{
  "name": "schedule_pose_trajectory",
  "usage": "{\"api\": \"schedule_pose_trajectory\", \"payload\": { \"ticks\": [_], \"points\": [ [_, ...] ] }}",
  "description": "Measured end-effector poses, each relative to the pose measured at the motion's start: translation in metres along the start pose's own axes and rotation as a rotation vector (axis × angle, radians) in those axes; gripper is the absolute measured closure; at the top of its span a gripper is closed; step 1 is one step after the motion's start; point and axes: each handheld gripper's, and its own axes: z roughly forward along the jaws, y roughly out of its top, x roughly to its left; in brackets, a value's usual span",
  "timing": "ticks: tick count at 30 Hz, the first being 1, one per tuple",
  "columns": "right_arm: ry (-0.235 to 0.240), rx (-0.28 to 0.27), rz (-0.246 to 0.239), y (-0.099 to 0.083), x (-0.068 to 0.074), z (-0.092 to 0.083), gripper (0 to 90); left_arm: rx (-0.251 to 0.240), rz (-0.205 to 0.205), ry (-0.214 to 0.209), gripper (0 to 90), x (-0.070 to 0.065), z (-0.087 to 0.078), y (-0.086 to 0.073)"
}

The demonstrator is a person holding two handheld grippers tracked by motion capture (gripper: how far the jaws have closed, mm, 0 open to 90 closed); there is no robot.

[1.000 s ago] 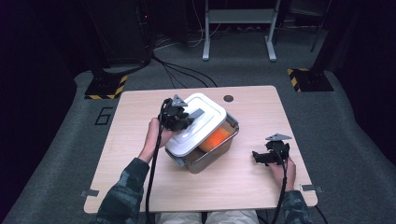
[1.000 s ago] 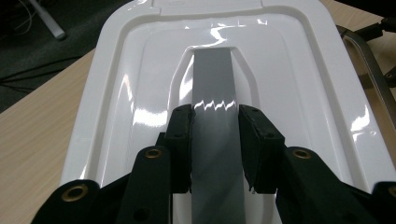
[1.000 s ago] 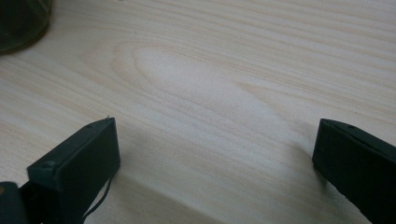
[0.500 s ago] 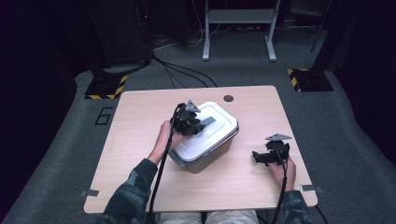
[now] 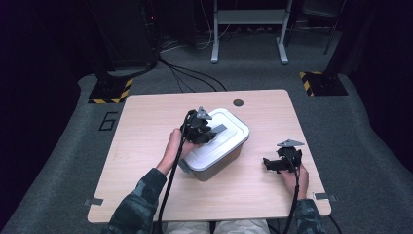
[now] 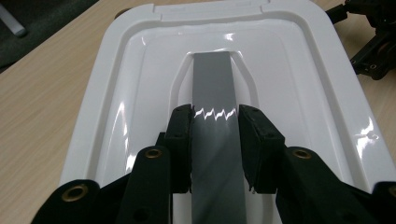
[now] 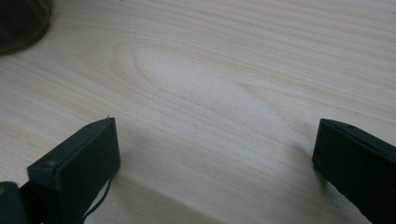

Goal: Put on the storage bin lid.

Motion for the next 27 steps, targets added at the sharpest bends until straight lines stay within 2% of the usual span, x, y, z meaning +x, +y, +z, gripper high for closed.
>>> {"api": "schedule_pose_trajectory", "payload": {
  "ticks": [3, 5, 10, 11, 14, 17, 21, 23, 27],
  "points": [
    [0.0, 0.0, 0.0, 0.0, 0.0, 0.0, 0.0, 0.006, 0.0, 0.008, 66.2, -0.004, 0.002, -0.001],
    [0.0, 0.0, 0.0, 0.0, 0.0, 0.0, 0.0, 0.007, 0.018, 0.022, 66.2, -0.006, 0.003, -0.001],
    [0.001, 0.002, 0.003, 0.0, 0.0, 0.0, 0.0, -0.005, -0.004, 0.013, 65.5, -0.005, 0.003, -0.004],
    [0.001, 0.002, 0.002, 0.0, 0.0, 0.0, 0.0, -0.007, -0.008, 0.015, 63.5, -0.005, 0.003, -0.004],
    [0.0, 0.002, 0.002, 0.0, 0.0, 0.0, 0.0, -0.024, -0.028, 0.021, 47.0, -0.004, 0.0, -0.003],
    [0.0, 0.004, 0.004, 0.0, 0.0, 0.0, 0.0, -0.054, -0.038, 0.055, 34.7, -0.004, -0.008, -0.004],
    [0.0, 0.004, 0.004, 0.0, 0.0, 0.0, 0.0, -0.08, -0.057, 0.078, 23.8, 0.002, -0.022, -0.007],
    [0.0, 0.003, 0.002, 0.0, 0.0, 0.0, 0.0, -0.085, -0.061, 0.094, 20.8, 0.006, -0.029, -0.01],
    [0.0, 0.004, 0.004, 0.0, 0.0, 0.0, 0.0, -0.112, -0.097, 0.122, 15.2, 0.017, -0.043, -0.022]
  ]
}}
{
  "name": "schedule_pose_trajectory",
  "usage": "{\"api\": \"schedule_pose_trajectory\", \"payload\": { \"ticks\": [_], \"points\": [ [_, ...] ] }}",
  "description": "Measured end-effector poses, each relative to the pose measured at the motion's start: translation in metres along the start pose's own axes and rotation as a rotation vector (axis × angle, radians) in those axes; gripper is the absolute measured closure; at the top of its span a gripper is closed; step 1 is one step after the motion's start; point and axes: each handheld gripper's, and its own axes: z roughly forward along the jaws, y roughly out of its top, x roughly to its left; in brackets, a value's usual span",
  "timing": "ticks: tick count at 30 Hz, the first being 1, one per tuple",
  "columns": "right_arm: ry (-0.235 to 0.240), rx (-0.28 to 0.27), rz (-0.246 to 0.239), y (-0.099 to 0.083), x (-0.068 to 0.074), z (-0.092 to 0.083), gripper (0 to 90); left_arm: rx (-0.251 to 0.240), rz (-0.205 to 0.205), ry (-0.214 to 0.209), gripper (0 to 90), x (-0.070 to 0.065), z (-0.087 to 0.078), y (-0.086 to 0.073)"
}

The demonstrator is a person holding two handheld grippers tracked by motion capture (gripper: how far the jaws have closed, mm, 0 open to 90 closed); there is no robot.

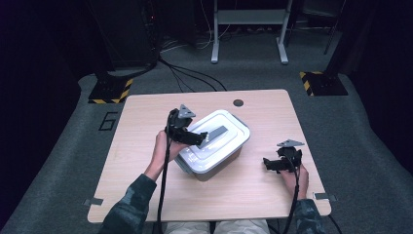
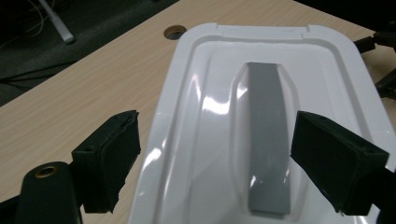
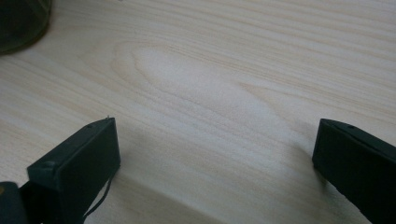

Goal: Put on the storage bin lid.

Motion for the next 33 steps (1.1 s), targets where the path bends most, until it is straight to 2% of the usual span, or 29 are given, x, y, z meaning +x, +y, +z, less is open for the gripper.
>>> {"api": "schedule_pose_trajectory", "payload": {
  "ticks": [1, 5, 11, 16, 18, 24, 29, 33],
  "points": [
    [0.0, 0.0, 0.0, 0.0, 0.0, 0.0, 0.0, 0.0, 0.0, 0.0, 14.7, 0.0, 0.0, 0.0],
    [0.0, 0.0, 0.0, 0.0, 0.0, 0.0, 0.0, -0.022, -0.04, 0.044, 14.0, 0.021, -0.018, -0.015],
    [-0.001, 0.0, 0.001, 0.0, 0.0, 0.0, 0.0, -0.014, -0.076, 0.089, 12.7, 0.042, -0.033, -0.036],
    [-0.001, 0.0, 0.001, 0.0, 0.0, 0.0, 0.0, -0.013, -0.117, 0.131, 10.5, 0.057, -0.041, -0.055],
    [-0.001, 0.0, 0.001, 0.0, 0.0, 0.0, 0.0, -0.022, -0.15, 0.156, 9.6, 0.062, -0.042, -0.063],
    [-0.002, 0.0, 0.001, 0.0, 0.0, 0.0, 0.0, -0.006, -0.229, 0.203, 7.8, 0.08, -0.042, -0.094],
    [-0.002, 0.0, 0.001, 0.0, 0.0, 0.0, 0.0, 0.017, -0.293, 0.201, 7.0, 0.089, -0.036, -0.123],
    [-0.002, 0.0, 0.002, 0.0, 0.0, 0.0, 0.0, 0.045, -0.333, 0.211, 5.1, 0.094, -0.025, -0.149]
  ]
}}
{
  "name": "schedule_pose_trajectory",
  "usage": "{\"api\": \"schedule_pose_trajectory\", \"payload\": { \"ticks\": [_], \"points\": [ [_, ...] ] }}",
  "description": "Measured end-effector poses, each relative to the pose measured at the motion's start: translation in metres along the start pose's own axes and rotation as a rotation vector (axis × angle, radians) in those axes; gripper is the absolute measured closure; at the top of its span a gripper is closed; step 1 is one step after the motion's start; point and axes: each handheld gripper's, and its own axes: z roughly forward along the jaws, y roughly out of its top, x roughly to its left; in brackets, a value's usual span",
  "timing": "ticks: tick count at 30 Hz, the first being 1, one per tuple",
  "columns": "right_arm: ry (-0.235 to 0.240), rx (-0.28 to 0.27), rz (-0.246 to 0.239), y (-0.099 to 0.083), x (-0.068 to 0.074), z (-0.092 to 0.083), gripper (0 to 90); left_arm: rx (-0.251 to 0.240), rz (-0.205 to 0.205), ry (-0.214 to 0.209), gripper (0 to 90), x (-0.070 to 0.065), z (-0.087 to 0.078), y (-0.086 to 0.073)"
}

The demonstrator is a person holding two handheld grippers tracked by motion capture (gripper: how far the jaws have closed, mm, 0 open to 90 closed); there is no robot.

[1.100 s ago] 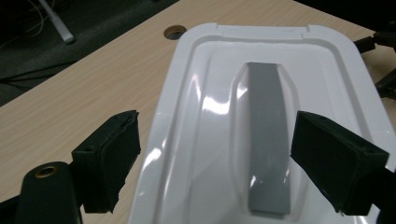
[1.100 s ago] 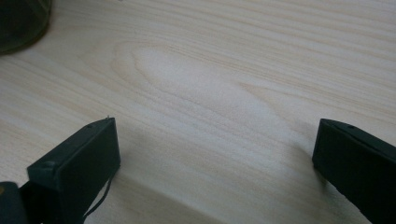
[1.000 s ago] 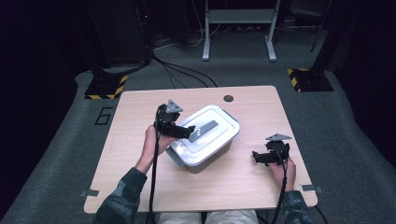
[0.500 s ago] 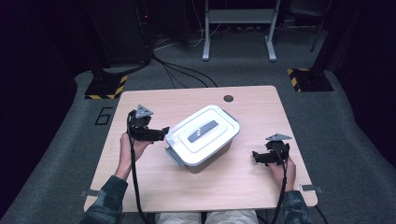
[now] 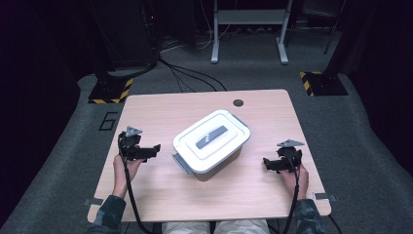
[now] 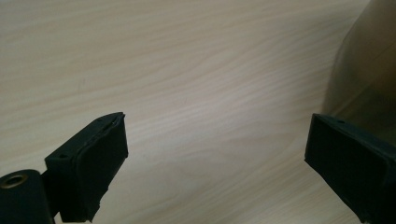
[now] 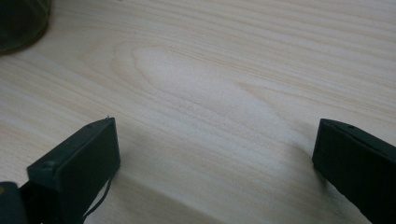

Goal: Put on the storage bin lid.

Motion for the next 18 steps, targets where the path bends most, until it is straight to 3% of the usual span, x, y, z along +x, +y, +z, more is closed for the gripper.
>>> {"api": "schedule_pose_trajectory", "payload": {
  "ticks": [4, 8, 11, 15, 18],
  "points": [
    [0.0, 0.0, 0.0, 0.0, 0.0, 0.0, 0.0, 0.059, -0.034, 0.021, 2.6, 0.011, 0.015, -0.025],
    [0.0, 0.0, 0.0, 0.0, 0.0, 0.0, 0.0, 0.099, -0.095, 0.005, 0.0, 0.02, 0.028, -0.047],
    [0.0, 0.0, 0.0, 0.0, 0.0, 0.0, 0.0, 0.097, -0.1, 0.022, 0.0, 0.022, 0.032, -0.058],
    [-0.001, 0.0, 0.0, 0.0, 0.0, 0.0, 0.0, 0.045, -0.091, 0.053, 0.0, 0.019, 0.033, -0.065],
    [-0.002, 0.0, 0.003, 0.0, 0.0, 0.0, 0.0, 0.041, -0.049, 0.084, 0.0, 0.015, 0.034, -0.068]
  ]
}}
